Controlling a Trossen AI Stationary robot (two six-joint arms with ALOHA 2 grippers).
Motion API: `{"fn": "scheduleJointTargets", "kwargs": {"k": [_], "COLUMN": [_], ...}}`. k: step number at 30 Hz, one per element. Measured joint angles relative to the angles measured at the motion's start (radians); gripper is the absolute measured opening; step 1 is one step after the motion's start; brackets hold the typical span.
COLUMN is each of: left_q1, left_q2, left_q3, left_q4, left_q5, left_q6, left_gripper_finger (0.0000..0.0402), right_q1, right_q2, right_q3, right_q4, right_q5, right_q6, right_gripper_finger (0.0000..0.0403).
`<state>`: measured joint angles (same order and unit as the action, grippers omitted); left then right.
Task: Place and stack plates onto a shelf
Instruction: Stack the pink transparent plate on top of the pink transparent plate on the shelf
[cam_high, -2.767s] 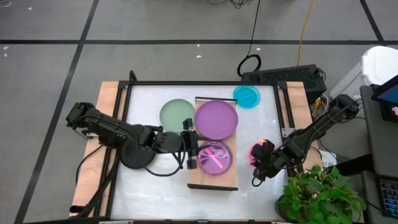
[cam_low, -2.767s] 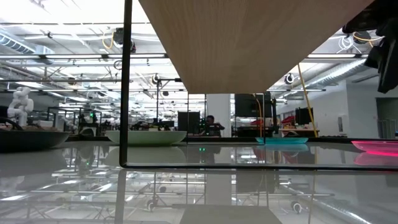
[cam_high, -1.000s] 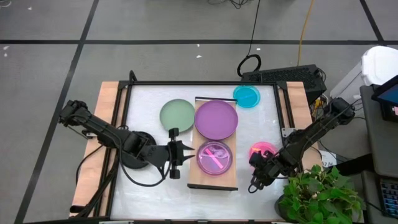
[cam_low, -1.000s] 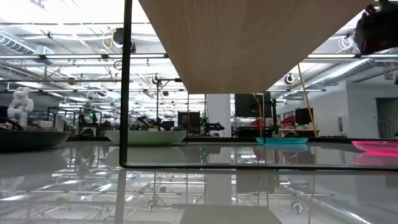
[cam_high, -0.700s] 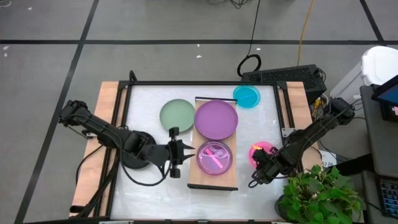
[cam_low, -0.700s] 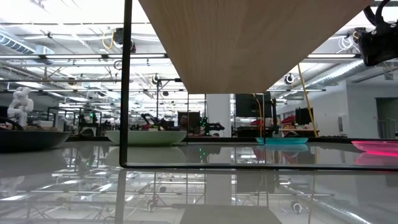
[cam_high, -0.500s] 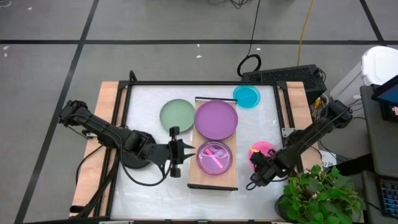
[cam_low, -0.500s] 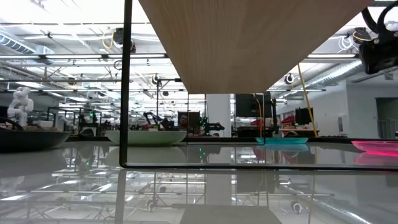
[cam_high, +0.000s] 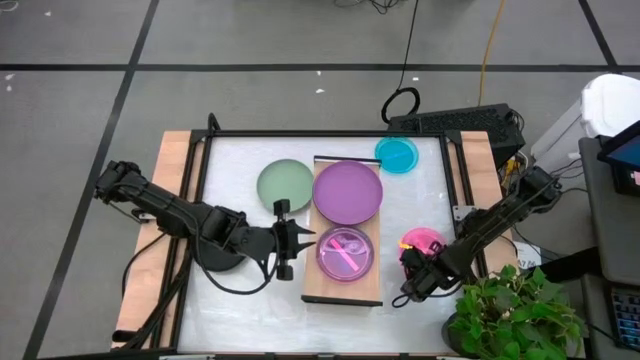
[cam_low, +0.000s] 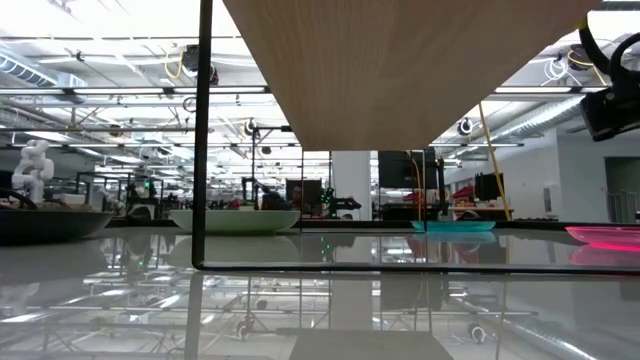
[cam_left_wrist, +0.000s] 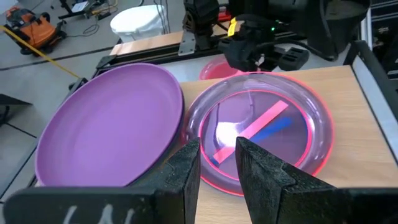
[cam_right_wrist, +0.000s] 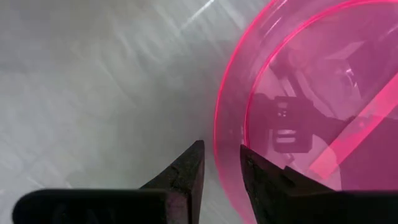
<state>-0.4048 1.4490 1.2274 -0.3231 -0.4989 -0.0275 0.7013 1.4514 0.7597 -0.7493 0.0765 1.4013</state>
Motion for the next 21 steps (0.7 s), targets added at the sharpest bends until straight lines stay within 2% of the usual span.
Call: {"fn": "scheduleJointTargets", "kwargs": {"k": [11,21], "left_q1": [-0.001,-0.001], "left_q2": [0.0,0.0], "left_q3": [0.0,0.0], "left_q4": [0.007,0.006], "left_q5": [0.002,0.002], "left_q6": [0.008,0.015], "left_gripper_finger": [0.0108,0.0108], "right_q1": [0.0,0.0], "right_q2": [0.005,-0.054], "right_q3": [0.001,0.0], "right_q4": [0.007,0.016], "right_q5": [-0.002,0.0], "right_q6": [-0.009,-0.005], "right_gripper_finger": [0.0006,0.0001]}}
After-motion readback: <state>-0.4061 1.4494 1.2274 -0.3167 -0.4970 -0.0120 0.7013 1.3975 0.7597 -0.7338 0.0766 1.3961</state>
